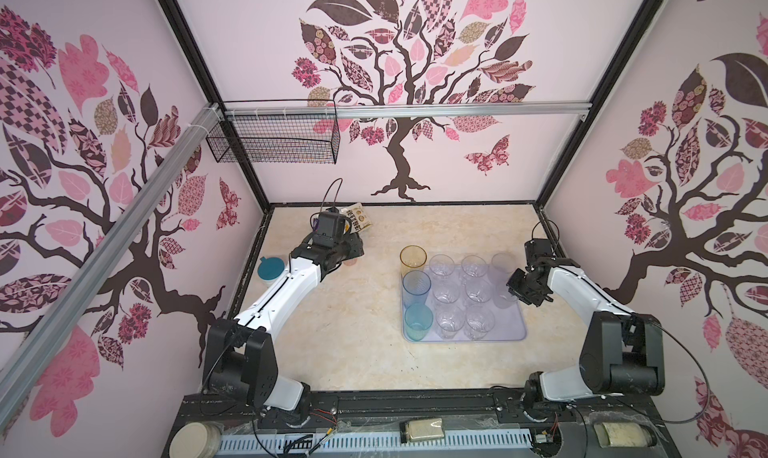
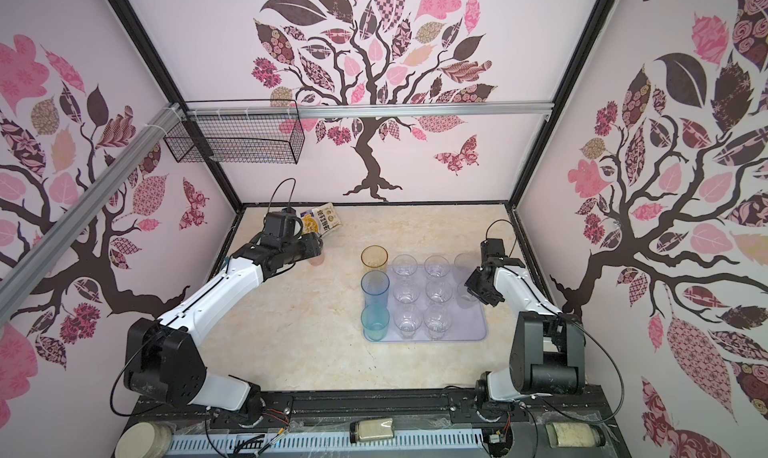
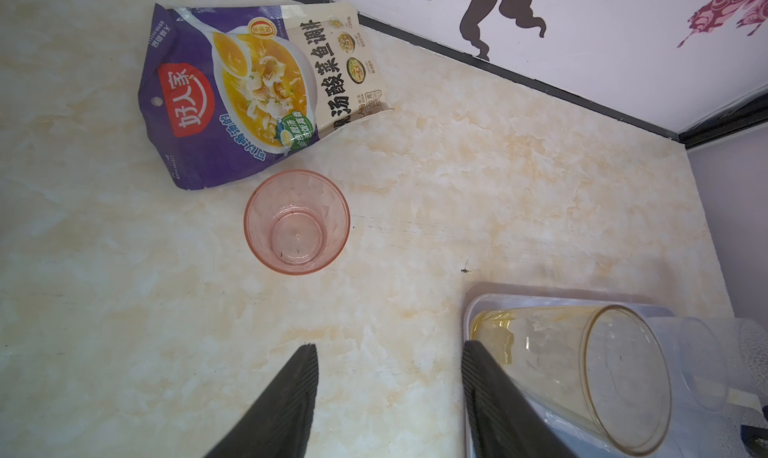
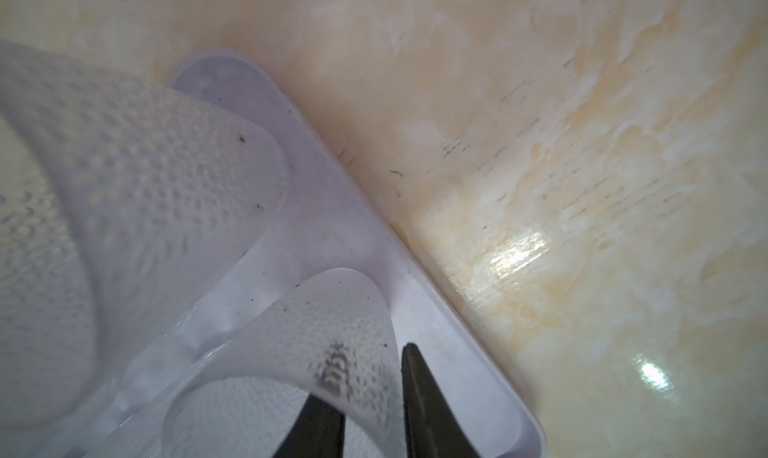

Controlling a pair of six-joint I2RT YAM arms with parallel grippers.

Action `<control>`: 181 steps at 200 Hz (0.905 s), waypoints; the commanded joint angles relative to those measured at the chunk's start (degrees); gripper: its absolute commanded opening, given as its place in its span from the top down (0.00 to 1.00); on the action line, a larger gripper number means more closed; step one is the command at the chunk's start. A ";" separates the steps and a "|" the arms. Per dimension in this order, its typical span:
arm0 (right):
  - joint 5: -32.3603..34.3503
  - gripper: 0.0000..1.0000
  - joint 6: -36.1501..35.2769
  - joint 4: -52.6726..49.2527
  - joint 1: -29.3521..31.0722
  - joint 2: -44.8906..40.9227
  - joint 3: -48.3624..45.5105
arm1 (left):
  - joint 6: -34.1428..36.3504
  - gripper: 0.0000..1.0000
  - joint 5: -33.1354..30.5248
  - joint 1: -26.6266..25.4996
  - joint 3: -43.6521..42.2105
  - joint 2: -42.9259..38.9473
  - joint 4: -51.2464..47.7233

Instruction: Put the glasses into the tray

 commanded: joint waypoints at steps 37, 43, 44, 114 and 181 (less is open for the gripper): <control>1.15 0.64 -1.39 -4.56 0.43 -5.02 4.17 | 1.17 0.41 -1.82 0.30 -1.00 1.67 -0.68; 1.21 0.63 -1.57 -5.26 0.47 -5.67 4.56 | 0.94 0.41 -1.80 0.29 -0.91 1.71 -0.71; 1.17 0.62 -1.64 -5.37 0.45 -5.76 4.67 | 0.91 0.41 -1.81 0.26 -0.86 1.69 -0.77; 1.15 0.54 -2.16 -12.36 9.04 -12.22 17.09 | 1.07 0.42 -5.45 0.46 2.77 -0.34 -4.07; -4.80 0.51 -0.35 -6.19 20.11 -8.91 19.03 | 3.22 0.43 2.15 8.97 8.58 6.08 -8.43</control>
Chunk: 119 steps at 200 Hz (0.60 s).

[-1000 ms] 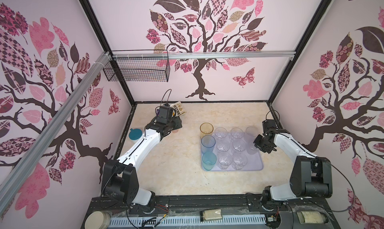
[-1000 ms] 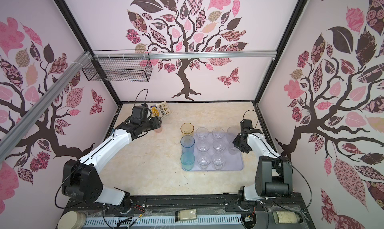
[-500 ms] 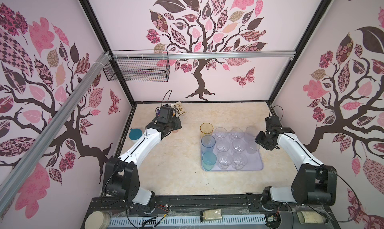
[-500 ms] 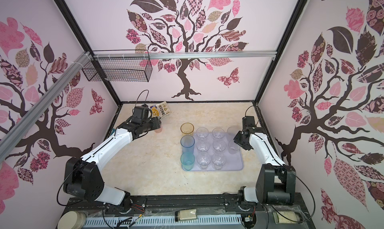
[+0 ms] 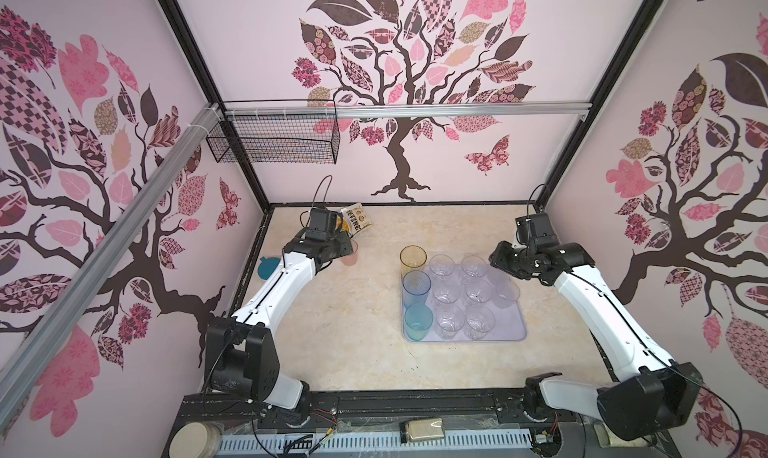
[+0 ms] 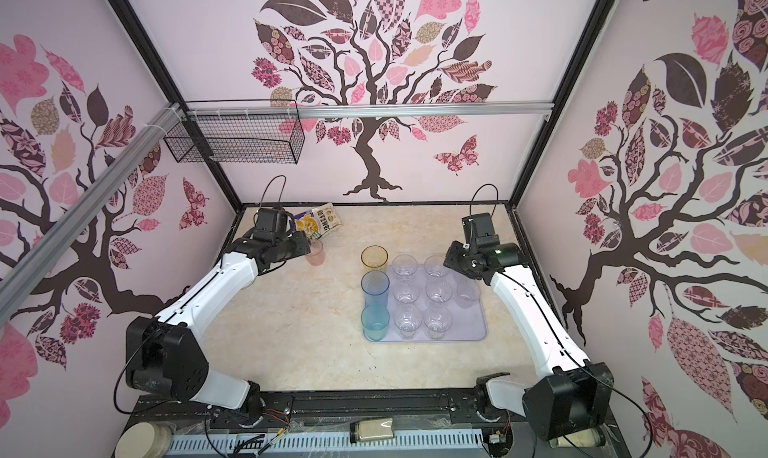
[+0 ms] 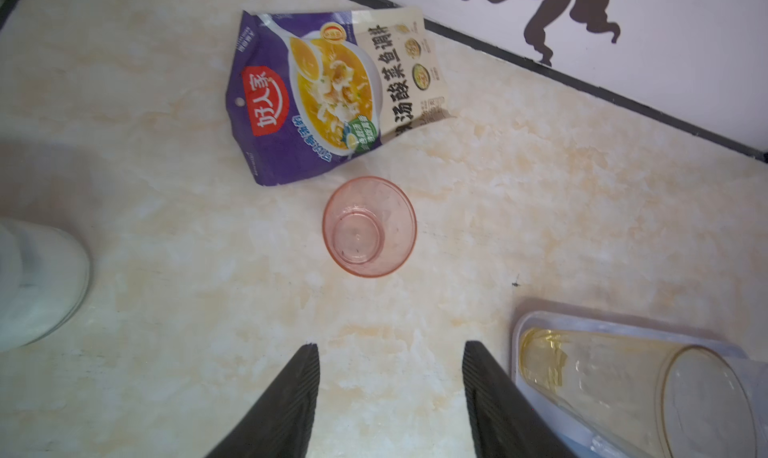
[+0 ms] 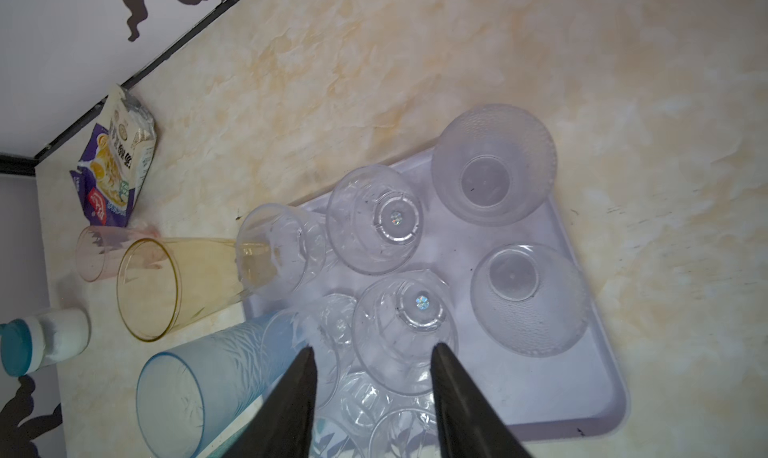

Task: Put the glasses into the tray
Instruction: 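Lower the left gripper onto the pink cup by the snack bag and close it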

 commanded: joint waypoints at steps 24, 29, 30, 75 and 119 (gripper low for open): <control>-3.35 0.51 0.06 3.68 3.55 2.58 2.02 | 2.34 0.46 1.80 4.44 6.46 8.81 -4.12; -3.59 0.50 -0.01 4.23 3.53 2.58 1.64 | 2.49 0.46 2.16 4.82 6.53 9.47 -3.88; -3.64 0.50 -0.04 4.24 3.53 2.59 1.53 | 2.53 0.47 2.25 4.94 6.53 9.59 -3.78; -4.23 0.49 -1.96 5.72 3.53 3.20 -0.51 | 4.43 0.50 3.08 5.02 8.49 14.03 -4.04; -5.71 0.49 -1.91 7.17 3.53 3.74 -1.66 | 4.57 0.52 2.89 4.29 8.61 17.29 -3.41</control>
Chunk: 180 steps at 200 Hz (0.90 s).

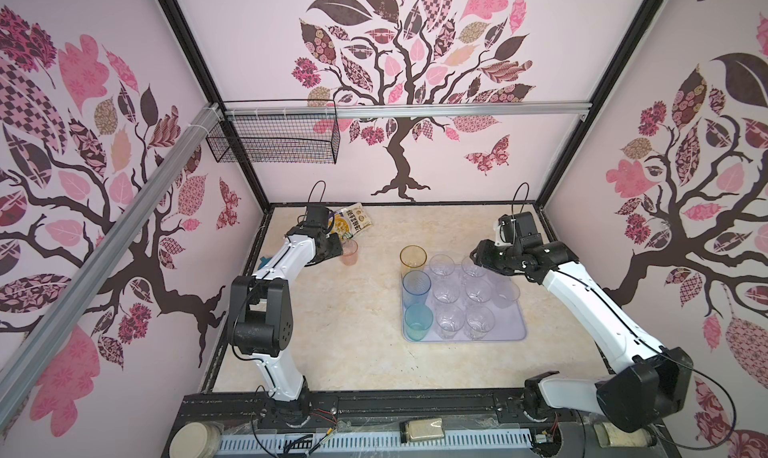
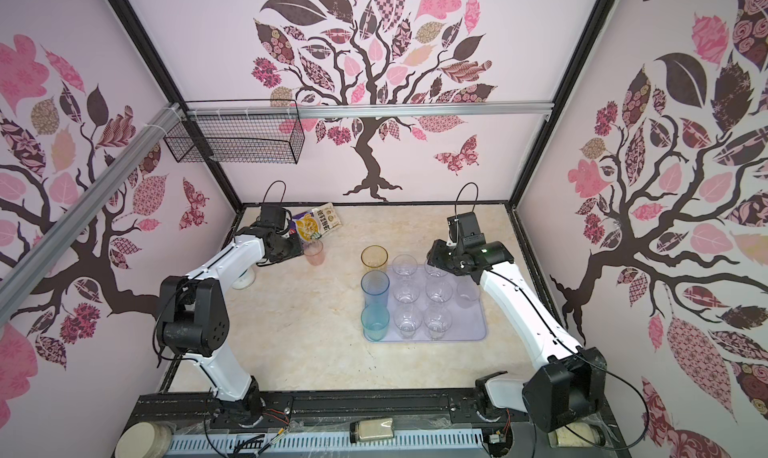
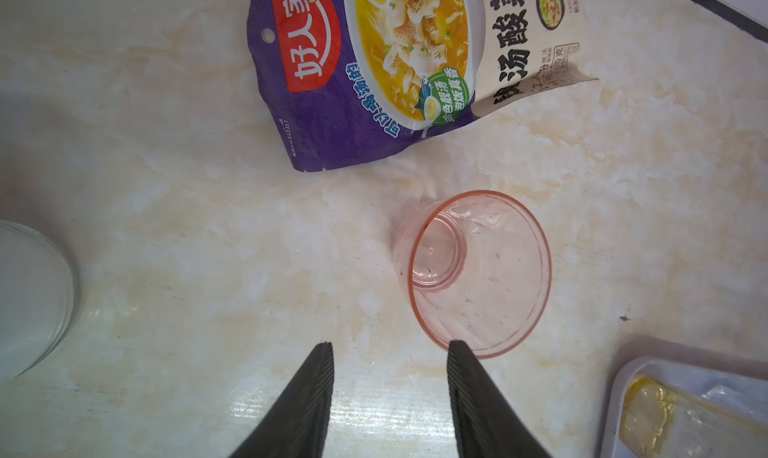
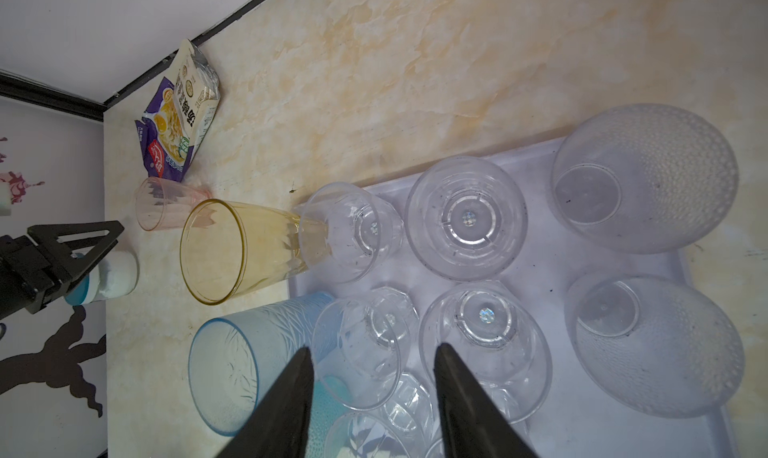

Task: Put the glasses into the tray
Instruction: 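Lower the left gripper onto the pink cup by the snack bag and close it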

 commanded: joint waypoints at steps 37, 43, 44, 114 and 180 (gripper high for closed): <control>-0.99 0.49 -1.08 1.03 0.10 1.43 -1.90 | 0.91 0.54 0.19 -1.19 4.37 4.78 0.53; -1.12 0.49 -1.21 0.78 0.06 1.54 -1.87 | 0.88 0.55 0.15 -1.30 4.66 5.15 0.85; -1.12 0.49 -1.22 0.76 0.12 1.55 -1.87 | 0.84 0.55 0.15 -1.27 4.73 5.21 0.86; 0.88 0.49 -2.61 -0.44 0.10 1.78 0.41 | -0.85 0.86 -0.81 -2.55 6.05 9.34 1.53; -1.17 0.49 -1.63 0.32 0.10 3.15 1.77 | -1.04 1.00 -0.32 -2.67 4.88 6.21 -0.62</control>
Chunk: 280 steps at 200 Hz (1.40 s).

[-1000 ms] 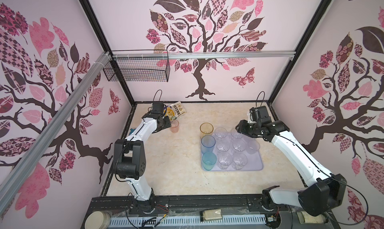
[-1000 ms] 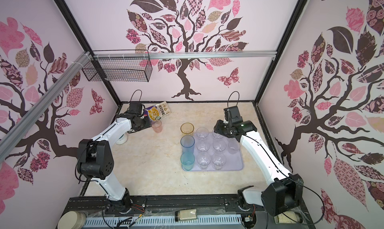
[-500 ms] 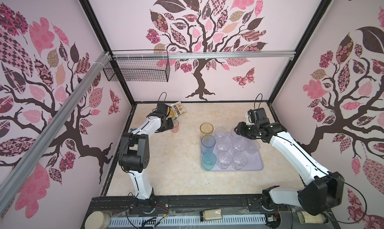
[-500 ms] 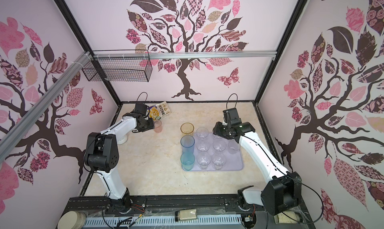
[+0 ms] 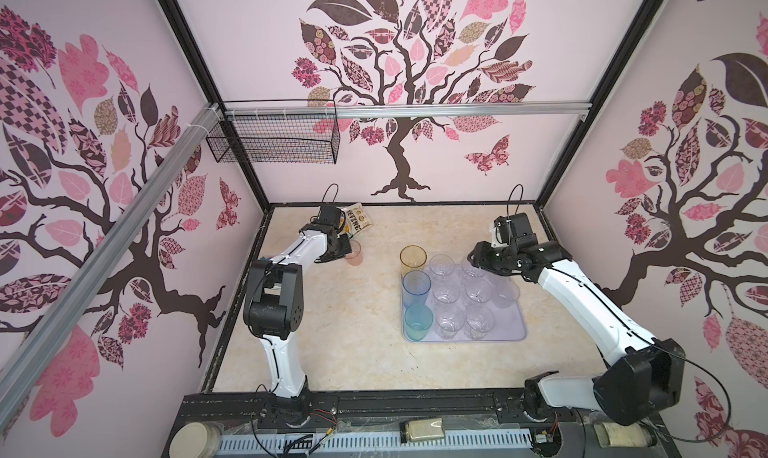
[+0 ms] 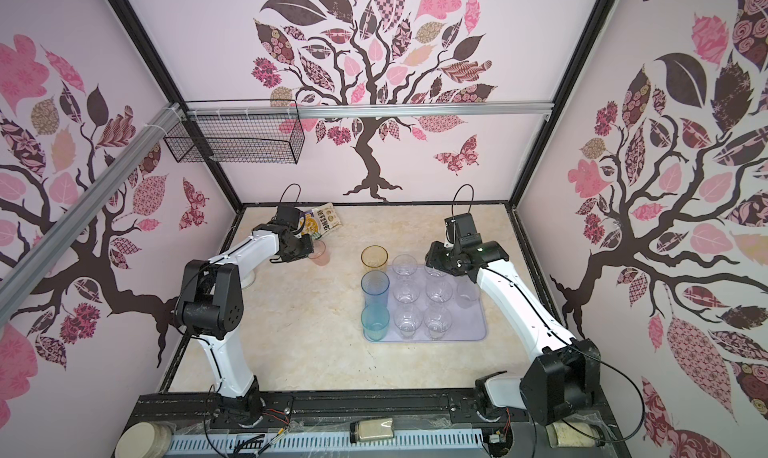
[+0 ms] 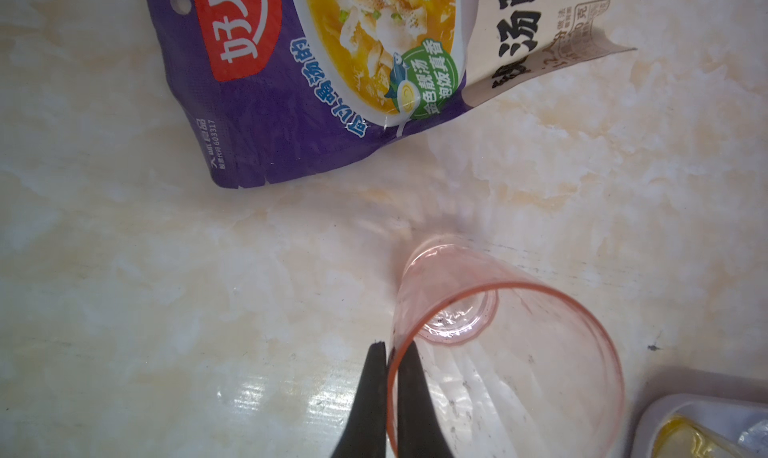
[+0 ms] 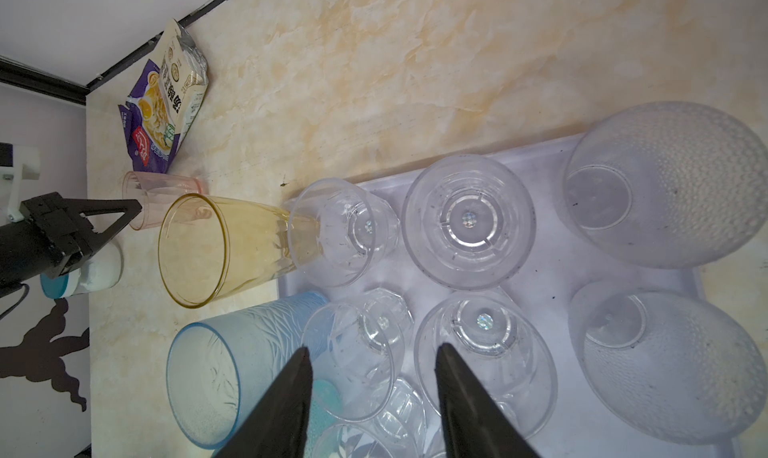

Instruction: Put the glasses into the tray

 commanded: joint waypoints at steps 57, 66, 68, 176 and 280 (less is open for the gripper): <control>-0.54 0.49 1.87 -0.45 4.35 2.39 5.17 | -1.02 1.00 0.95 -5.05 -5.87 -12.63 -6.84; 0.17 0.49 2.26 -0.57 6.68 3.44 6.24 | -1.67 1.00 1.37 -6.32 -7.93 -14.54 -7.69; 0.31 0.49 2.38 -0.57 7.24 3.66 6.52 | -1.78 1.00 1.48 -6.59 -8.45 -14.91 -7.91; 5.88 0.50 4.74 0.14 35.70 24.20 23.16 | -6.43 1.00 -2.61 -15.26 -27.87 -30.47 -8.98; 7.96 0.52 4.91 -0.72 37.93 33.21 26.43 | -6.58 0.83 -3.36 -14.78 -31.68 -32.27 -6.37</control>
